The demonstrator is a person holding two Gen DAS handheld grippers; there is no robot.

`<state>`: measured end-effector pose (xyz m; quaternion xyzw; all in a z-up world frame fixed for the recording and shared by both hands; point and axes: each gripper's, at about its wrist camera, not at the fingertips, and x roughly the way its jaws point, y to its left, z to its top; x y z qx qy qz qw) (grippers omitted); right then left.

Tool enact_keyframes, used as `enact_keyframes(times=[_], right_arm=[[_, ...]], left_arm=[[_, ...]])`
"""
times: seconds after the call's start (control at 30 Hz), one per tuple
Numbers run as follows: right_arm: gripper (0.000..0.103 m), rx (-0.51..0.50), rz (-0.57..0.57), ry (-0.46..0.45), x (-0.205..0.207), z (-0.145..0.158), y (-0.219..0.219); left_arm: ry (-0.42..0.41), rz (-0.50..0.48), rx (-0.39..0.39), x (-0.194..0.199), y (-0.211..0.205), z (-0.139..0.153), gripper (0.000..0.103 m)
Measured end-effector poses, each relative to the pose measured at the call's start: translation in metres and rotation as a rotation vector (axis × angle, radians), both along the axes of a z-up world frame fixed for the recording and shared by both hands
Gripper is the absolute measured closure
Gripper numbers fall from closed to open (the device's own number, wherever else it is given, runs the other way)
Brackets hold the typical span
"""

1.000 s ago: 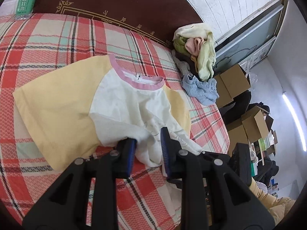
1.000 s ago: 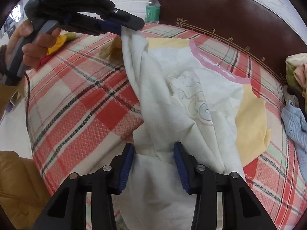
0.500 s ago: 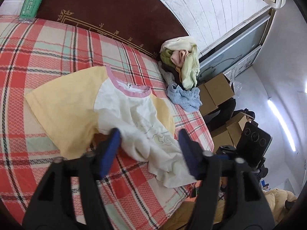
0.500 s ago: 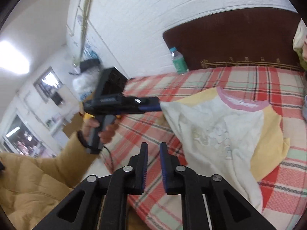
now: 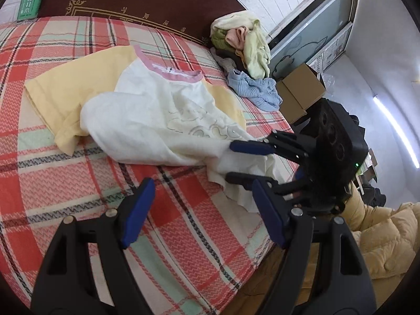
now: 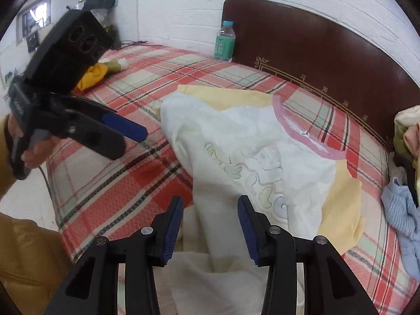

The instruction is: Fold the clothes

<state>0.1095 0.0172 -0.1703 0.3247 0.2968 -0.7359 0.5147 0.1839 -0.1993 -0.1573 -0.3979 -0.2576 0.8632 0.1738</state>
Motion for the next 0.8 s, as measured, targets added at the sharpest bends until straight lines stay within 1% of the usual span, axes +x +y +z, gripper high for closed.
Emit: enact_keyframes(times=[0.03,0.07,0.13,0.2,0.33,0.4,0.5,0.53,0.57,0.6,0.63,0.67,0.7,0.73,0.8], right_arm=[[0.068,0.015,-0.001,0.004,-0.006,-0.003,-0.003],[0.083,0.022,-0.012,-0.003,-0.014,-0.005,-0.004],[0.092,0.031,-0.033,-0.023,-0.031,-0.009,-0.006],[0.093,0.014,-0.053,-0.07,-0.048,-0.008,-0.004],[0.093,-0.01,-0.12,-0.126,-0.072,-0.009,0.004],[0.093,-0.035,-0.142,-0.176,-0.08,-0.01,0.009],[0.093,-0.048,-0.147,-0.2,-0.08,-0.013,0.013],[0.091,-0.053,-0.149,-0.209,-0.08,-0.013,0.014],[0.089,-0.059,-0.152,-0.218,-0.08,-0.012,0.015],[0.087,-0.071,-0.159,-0.226,-0.08,-0.01,0.018],[0.084,-0.083,-0.165,-0.234,-0.08,-0.007,0.021],[0.079,-0.097,-0.17,-0.243,-0.08,-0.004,0.025],[0.077,-0.112,-0.177,-0.247,-0.079,0.0,0.03],[0.073,-0.127,-0.183,-0.252,-0.078,0.003,0.035],[0.069,-0.157,-0.184,-0.268,-0.073,0.012,0.047]], left_arm=[[-0.008,0.001,-0.018,0.0,0.002,-0.001,0.025],[-0.024,0.01,-0.039,-0.002,0.002,-0.004,0.025],[-0.056,0.024,-0.054,-0.008,0.0,-0.01,0.025],[-0.058,0.031,-0.072,-0.018,0.0,-0.012,0.025],[-0.063,0.041,-0.11,-0.04,0.002,-0.016,0.025],[-0.064,0.014,-0.145,-0.053,0.011,-0.018,0.025],[-0.067,-0.024,-0.16,-0.069,0.023,-0.023,0.025],[-0.064,-0.034,-0.17,-0.073,0.026,-0.024,0.028],[-0.066,-0.05,-0.178,-0.075,0.03,-0.024,0.05],[-0.068,-0.066,-0.186,-0.077,0.033,-0.024,0.065],[-0.07,-0.082,-0.194,-0.079,0.037,-0.023,0.085],[-0.071,-0.094,-0.198,-0.08,0.039,-0.022,0.091],[-0.067,-0.092,-0.179,-0.076,0.038,-0.018,0.091],[-0.055,-0.092,-0.144,-0.07,0.034,-0.009,0.095],[-0.032,-0.092,-0.074,-0.057,0.026,0.007,0.096]])
